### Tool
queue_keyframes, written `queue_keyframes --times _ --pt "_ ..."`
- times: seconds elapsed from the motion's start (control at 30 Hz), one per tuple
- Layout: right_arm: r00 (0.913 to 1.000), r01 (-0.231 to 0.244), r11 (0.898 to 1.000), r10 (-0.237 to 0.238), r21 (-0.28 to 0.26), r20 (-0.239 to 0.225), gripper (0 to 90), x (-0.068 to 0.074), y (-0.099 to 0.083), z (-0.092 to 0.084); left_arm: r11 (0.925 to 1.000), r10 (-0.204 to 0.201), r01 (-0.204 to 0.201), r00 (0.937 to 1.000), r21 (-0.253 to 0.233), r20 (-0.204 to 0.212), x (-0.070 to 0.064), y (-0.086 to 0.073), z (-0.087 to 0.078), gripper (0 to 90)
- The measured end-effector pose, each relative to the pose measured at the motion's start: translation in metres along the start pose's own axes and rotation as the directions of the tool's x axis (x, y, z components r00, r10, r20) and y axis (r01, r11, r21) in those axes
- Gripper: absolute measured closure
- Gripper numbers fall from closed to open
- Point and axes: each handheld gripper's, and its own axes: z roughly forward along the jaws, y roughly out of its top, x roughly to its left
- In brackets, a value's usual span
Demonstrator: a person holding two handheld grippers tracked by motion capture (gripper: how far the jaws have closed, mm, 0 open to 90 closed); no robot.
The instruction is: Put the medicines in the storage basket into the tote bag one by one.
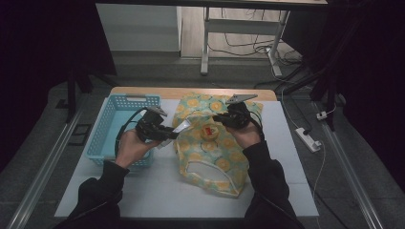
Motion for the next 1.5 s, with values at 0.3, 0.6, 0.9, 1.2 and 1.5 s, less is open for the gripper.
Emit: queue_keyframes --times 0.3,0.6,0.9,1.2,1.5 --pt "1.0000 -0.001 1.000 0.001 -0.008 -0.002 89.3 0.001 0.001 -0.001 0.9996 0.018 -0.018 0.9994 0.023 0.029 -0.009 0.015 0.026 71.3" --pt "1.0000 -0.003 1.000 0.003 -0.014 -0.002 89.3 0.001 0.002 -0.002 0.9982 0.021 -0.023 0.9993 0.056 0.032 -0.014 0.031 0.055 71.4" --pt "1.0000 0.000 1.000 0.000 -0.014 -0.003 89.3 0.002 0.002 -0.002 0.9976 0.014 -0.014 0.9999 0.068 0.001 -0.012 0.046 0.079 71.3" --pt "1.0000 0.003 1.000 -0.003 -0.012 -0.007 89.3 0.003 0.002 0.000 0.9976 -0.033 0.036 0.9984 0.059 -0.045 0.001 0.054 0.095 71.2" --pt "0.9999 0.006 1.000 -0.007 -0.009 -0.009 89.3 0.003 0.002 0.000 0.9967 -0.067 0.070 0.9941 0.042 -0.086 0.012 0.056 0.106 71.2"
